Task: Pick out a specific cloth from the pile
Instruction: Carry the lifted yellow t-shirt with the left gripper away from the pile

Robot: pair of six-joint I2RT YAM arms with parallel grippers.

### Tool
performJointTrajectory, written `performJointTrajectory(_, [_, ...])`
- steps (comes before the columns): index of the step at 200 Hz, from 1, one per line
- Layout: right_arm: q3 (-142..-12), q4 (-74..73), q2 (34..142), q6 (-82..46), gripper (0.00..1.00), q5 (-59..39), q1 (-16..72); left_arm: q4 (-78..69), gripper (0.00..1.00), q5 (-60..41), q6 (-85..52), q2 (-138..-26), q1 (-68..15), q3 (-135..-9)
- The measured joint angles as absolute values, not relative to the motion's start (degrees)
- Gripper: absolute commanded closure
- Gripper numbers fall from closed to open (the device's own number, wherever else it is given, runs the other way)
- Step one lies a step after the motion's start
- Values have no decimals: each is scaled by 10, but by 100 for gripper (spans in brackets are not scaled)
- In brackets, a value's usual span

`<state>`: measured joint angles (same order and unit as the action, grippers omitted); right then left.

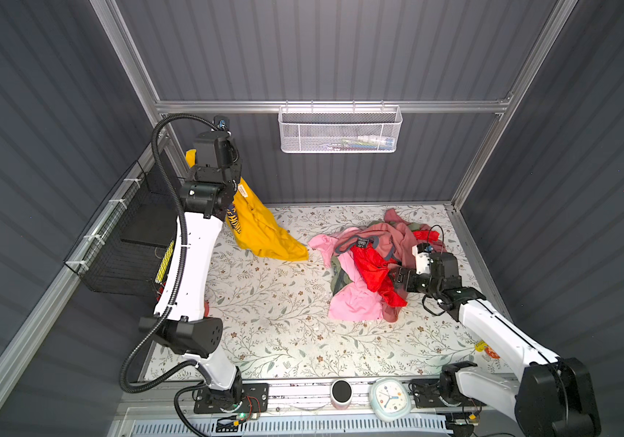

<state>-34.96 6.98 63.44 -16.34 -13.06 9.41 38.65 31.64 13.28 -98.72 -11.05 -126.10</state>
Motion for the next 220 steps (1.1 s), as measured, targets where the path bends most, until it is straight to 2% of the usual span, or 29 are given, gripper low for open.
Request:
performJointTrajectory(32, [-350,73,615,-163,4,-128,94,387,100,307,138,-1015,-109,-1255])
performJointTrajectory(120, [-350,81,612,-163,5,-124,94,368,100,210,98,-987,-125,-1075])
performJointTrajectory(220, [-350,96,591,-162,5,-113,95,346,100,46,-21,-1085,-120,-1061])
